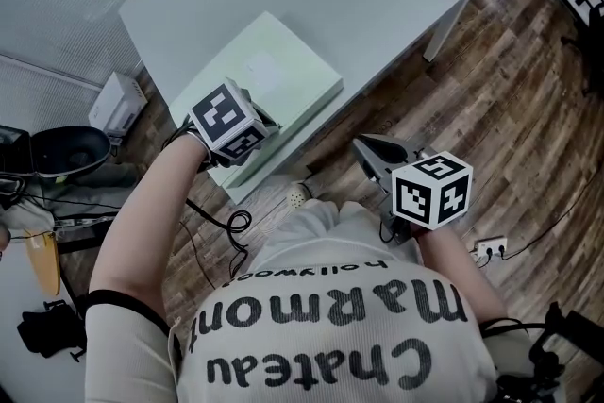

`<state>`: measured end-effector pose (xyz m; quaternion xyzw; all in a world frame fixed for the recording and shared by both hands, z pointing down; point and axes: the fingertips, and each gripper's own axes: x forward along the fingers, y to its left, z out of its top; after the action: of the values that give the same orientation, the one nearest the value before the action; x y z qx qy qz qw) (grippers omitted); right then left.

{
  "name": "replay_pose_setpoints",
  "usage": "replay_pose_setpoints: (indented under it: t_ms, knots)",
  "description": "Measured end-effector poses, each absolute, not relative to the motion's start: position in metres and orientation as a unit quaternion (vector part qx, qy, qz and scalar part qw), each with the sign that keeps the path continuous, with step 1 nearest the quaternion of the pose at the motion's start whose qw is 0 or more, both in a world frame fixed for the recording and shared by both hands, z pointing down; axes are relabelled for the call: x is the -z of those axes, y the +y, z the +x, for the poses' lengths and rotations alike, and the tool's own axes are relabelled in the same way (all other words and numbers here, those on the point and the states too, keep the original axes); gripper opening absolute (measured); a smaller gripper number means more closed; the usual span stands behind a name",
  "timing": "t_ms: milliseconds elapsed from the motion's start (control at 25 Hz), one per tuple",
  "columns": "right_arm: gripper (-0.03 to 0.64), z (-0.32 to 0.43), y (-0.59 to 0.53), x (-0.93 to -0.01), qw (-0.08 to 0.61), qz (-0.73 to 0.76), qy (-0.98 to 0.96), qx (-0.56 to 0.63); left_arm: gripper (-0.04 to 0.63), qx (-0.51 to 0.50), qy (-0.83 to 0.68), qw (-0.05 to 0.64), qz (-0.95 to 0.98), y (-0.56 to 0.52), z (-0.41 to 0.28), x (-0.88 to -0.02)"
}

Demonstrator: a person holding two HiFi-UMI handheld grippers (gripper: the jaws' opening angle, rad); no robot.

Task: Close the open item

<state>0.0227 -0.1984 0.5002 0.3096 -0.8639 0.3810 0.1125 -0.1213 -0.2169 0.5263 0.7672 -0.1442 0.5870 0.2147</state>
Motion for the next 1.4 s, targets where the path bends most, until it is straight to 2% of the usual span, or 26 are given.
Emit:
replay_pose_setpoints:
  t_ms: [160, 400, 1400]
  knots:
    - [0.002, 0.024, -0.198, -0.503, 0.117, 0.311, -0.862, -0.382, 0.005, -0.598, -0.154, 0.223, 0.755, -0.219, -0.122, -0.528]
    - [0.003, 0.024, -0.198, -0.504, 0.12, 0.311, -0.862, -0.381, 0.006, -0.64, -0.138, 0.198, 0.73, -0.219, -0.121, -0.531]
    - [0.003, 0.016, -0.193, -0.511, 0.135, 0.299, -0.864, -0.382, 0.009, -0.631, -0.147, 0.216, 0.73, -0.219, -0.122, -0.532]
